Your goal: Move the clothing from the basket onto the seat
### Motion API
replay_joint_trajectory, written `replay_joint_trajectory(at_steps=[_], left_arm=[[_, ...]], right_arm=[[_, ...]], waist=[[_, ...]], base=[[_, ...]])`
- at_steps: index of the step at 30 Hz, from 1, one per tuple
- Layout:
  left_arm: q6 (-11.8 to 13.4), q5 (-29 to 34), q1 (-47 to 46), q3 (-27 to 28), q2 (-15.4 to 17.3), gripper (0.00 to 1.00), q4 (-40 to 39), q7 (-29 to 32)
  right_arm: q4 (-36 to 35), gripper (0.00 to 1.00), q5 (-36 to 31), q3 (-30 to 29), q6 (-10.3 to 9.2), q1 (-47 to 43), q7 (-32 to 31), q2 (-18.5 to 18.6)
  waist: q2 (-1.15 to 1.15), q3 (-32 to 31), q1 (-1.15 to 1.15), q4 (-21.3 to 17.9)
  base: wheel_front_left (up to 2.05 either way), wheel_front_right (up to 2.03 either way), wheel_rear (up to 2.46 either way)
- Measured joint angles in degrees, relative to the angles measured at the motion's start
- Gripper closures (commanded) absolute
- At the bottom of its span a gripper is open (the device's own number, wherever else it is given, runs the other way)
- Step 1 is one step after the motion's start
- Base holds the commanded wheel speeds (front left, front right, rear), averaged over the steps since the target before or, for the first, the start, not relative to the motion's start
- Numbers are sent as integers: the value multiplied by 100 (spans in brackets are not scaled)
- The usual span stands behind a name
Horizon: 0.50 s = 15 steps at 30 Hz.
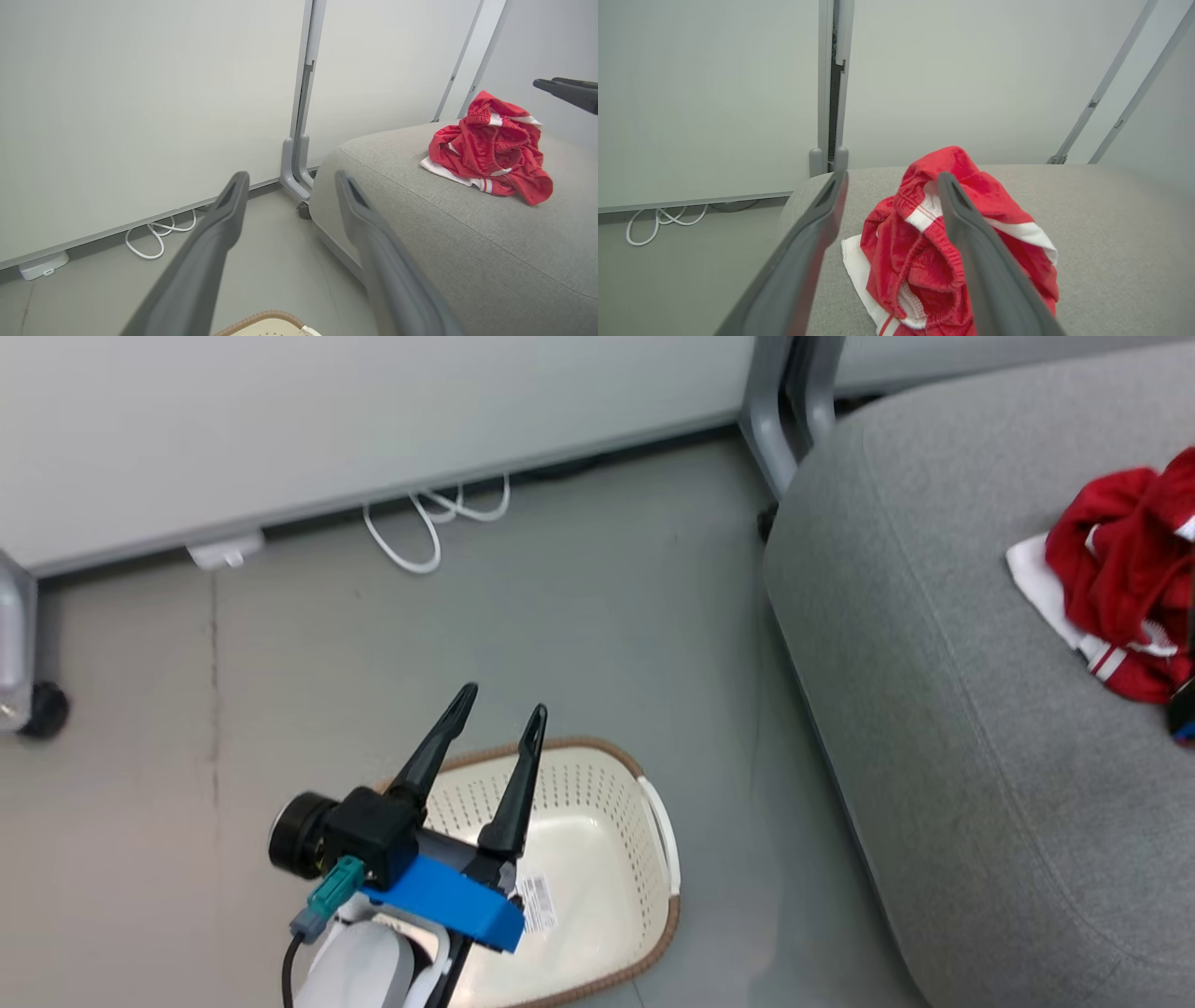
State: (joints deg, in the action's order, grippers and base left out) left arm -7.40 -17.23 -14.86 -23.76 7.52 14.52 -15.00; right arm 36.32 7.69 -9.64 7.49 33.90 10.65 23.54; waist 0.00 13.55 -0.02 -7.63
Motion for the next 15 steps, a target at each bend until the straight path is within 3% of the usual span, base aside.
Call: replay_joint_trajectory(at_steps=[10,15], left_arm=[[0,-88,663,442,-162,0,249,1],[0,-59,855,709,-132,0,386,0]], right_arm=[[-1597,0,66,47,0,-1510,-328,-455],[-2352,0,-32,-153,0,-2175,-456,-903]], waist=[[0,-988,0,371],[0,-1246,0,705]], base=[[0,0,0],[0,0,0]])
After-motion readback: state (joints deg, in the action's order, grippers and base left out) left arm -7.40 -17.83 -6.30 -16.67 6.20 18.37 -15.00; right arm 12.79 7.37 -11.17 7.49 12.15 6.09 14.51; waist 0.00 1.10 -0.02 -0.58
